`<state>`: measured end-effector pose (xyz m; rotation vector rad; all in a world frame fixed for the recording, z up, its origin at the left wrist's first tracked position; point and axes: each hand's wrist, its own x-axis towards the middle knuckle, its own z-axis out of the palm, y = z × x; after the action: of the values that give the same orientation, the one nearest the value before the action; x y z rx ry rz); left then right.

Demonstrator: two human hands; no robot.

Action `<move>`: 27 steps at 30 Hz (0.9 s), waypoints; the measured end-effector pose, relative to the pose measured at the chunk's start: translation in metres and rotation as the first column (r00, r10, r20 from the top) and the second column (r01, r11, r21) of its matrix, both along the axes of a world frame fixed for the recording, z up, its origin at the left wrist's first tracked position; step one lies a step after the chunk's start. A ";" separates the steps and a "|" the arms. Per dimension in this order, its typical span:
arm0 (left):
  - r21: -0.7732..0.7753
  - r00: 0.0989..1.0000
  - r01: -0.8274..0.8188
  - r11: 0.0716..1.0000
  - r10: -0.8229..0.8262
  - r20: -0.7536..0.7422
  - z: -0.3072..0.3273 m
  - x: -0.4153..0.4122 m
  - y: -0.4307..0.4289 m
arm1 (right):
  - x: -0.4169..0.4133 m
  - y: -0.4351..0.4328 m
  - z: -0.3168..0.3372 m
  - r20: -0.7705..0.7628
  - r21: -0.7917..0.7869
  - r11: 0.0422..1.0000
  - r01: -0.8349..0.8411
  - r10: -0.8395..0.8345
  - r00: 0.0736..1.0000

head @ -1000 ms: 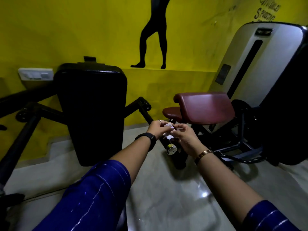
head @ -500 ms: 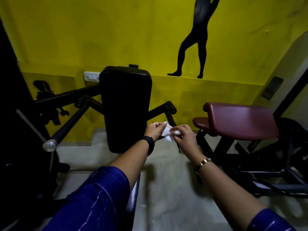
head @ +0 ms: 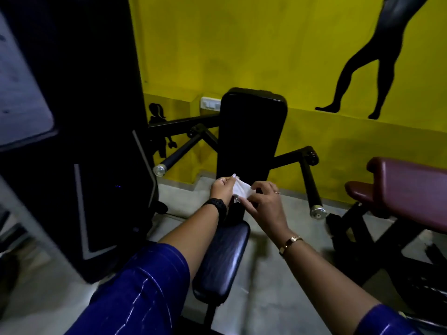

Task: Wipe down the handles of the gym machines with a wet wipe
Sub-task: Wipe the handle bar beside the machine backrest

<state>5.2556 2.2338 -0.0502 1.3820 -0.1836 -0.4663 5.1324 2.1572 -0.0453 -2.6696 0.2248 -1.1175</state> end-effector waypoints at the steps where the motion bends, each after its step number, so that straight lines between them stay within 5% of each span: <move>1: -0.002 1.000 -0.022 1.000 0.022 -0.004 0.002 0.004 0.011 | 0.006 0.009 0.003 0.025 0.098 0.995 -0.023 0.021 0.999; 3: -0.004 0.999 -0.048 0.999 0.048 -0.009 0.007 0.009 0.030 | 0.020 0.022 0.009 0.078 0.403 0.913 -0.057 0.027 0.997; 6: -0.061 0.999 -0.048 0.997 0.047 -0.024 0.014 0.017 0.056 | 0.039 0.042 0.017 0.049 0.775 0.630 -0.054 0.025 0.998; 9: -0.089 1.000 0.007 0.996 -0.005 0.022 0.018 0.027 0.084 | 0.058 0.065 0.022 0.022 0.909 0.409 -0.079 0.144 0.989; 19: 0.073 0.982 -0.146 0.987 0.135 0.135 0.014 0.106 0.176 | 0.137 0.147 0.020 -0.015 0.960 0.272 -0.059 0.263 0.965; 27: -0.036 0.999 -0.049 0.998 0.050 0.015 -0.002 0.161 0.219 | 0.185 0.186 0.004 -0.008 0.978 0.205 -0.026 0.167 0.986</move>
<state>5.4162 2.4533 -0.0523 1.3530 -0.1693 -0.4095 5.3176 2.3432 -0.0416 -1.4751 0.5580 -0.4236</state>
